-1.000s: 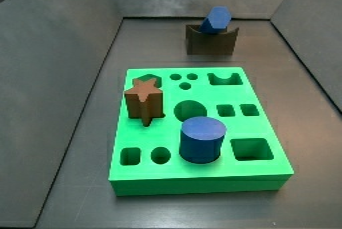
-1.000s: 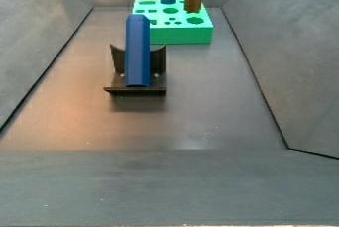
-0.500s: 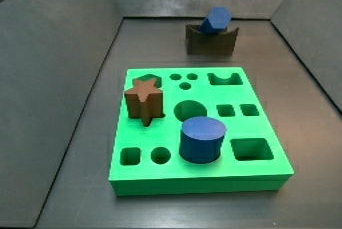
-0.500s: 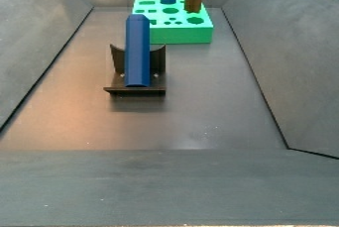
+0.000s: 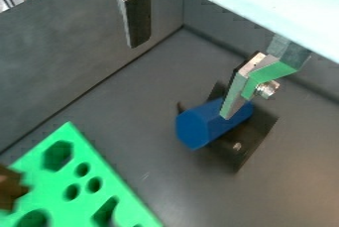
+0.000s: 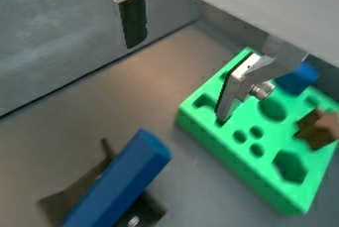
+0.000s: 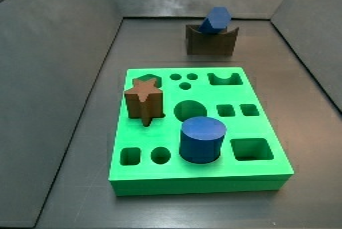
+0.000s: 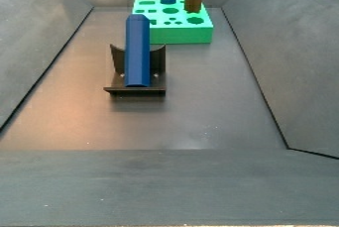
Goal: Pick up the hexagon object. Move up. Place the hexagon object on the fixture. Regrasp the hexagon object. Move to above the board. Insert the hexagon object.
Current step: Regrasp the hexagon object.
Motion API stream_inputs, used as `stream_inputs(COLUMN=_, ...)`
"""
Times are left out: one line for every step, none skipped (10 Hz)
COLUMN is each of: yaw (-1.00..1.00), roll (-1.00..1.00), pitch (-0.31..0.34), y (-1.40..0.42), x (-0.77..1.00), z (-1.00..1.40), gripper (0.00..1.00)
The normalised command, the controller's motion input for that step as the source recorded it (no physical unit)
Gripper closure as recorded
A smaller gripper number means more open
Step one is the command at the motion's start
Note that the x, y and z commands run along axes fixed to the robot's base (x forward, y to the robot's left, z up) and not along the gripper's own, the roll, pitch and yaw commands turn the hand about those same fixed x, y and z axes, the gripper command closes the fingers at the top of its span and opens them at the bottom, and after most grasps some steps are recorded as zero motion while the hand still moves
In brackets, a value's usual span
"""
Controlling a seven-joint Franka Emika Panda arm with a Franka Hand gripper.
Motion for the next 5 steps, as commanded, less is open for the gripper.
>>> stream_inputs(yaw=0.02, roll=1.0, pitch=0.027, y=-0.02, x=0.0, z=0.01, gripper=0.0)
stream_inputs(yaw=0.02, roll=1.0, pitch=0.028, y=-0.01, x=0.0, z=0.01, gripper=0.0)
stream_inputs(yaw=0.03, roll=1.0, pitch=0.035, y=-0.02, x=0.0, z=0.01, gripper=0.0)
stream_inputs(yaw=0.03, roll=1.0, pitch=0.039, y=-0.02, x=0.01, z=0.01, gripper=0.0)
stream_inputs(yaw=0.03, roll=1.0, pitch=0.051, y=-0.02, x=0.03, z=0.0, gripper=0.0)
